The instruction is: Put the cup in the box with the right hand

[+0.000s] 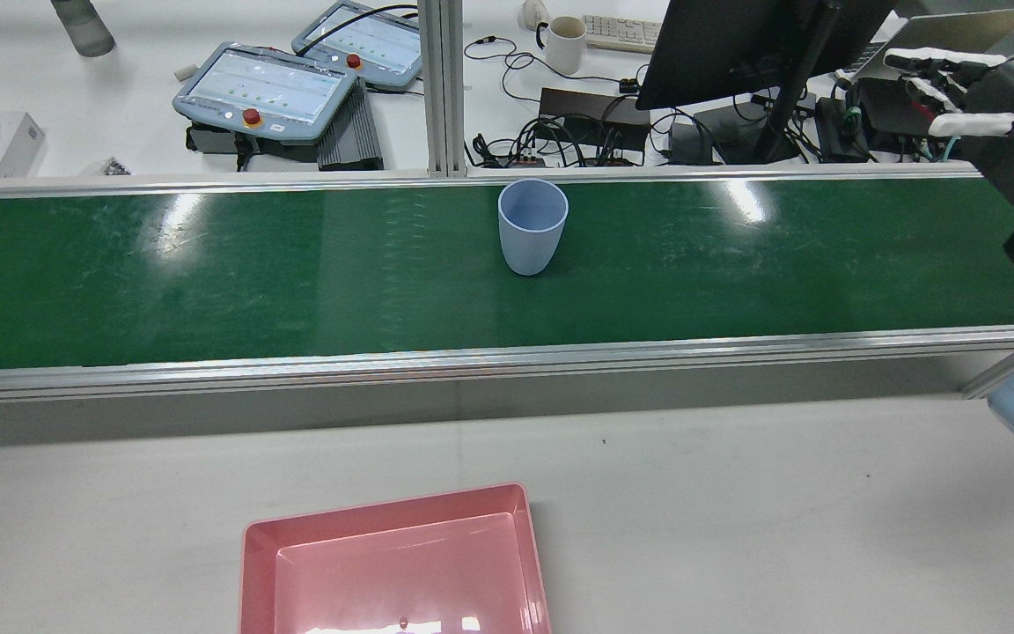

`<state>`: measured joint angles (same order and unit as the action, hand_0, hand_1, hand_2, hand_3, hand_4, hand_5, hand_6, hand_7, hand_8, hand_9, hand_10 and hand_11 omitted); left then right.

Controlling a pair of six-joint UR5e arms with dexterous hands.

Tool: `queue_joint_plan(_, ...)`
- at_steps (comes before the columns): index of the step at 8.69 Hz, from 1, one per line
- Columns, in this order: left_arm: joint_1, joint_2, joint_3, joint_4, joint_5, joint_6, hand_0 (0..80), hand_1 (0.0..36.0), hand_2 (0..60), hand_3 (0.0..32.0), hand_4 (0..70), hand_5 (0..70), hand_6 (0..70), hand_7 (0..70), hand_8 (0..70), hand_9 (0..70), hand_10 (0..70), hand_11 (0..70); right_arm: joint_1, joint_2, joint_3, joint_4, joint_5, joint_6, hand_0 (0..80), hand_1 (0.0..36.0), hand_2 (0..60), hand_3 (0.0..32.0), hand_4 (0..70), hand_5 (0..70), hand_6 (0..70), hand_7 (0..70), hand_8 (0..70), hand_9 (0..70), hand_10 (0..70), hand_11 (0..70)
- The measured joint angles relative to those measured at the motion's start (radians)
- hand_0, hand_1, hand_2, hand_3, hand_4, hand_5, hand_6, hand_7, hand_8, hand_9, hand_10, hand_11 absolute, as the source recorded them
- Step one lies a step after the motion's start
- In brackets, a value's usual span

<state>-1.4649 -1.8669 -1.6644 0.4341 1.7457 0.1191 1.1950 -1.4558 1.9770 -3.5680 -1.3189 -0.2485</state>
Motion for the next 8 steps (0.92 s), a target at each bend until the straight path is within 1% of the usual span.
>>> queue_joint_plan(8, 0.0, 0.0, 0.0, 0.0, 0.0, 0.0, 0.0, 0.0, 0.0, 0.0, 0.0, 0.0, 0.0, 0.0, 0.0, 0.0, 0.0, 0.0, -0.001, 0.0, -0.001, 0.0, 0.0, 0.0, 53.5, 9.0, 0.0, 4.4, 26.5, 4.7, 7.1, 37.7, 1.7, 8.2, 4.0, 7.2)
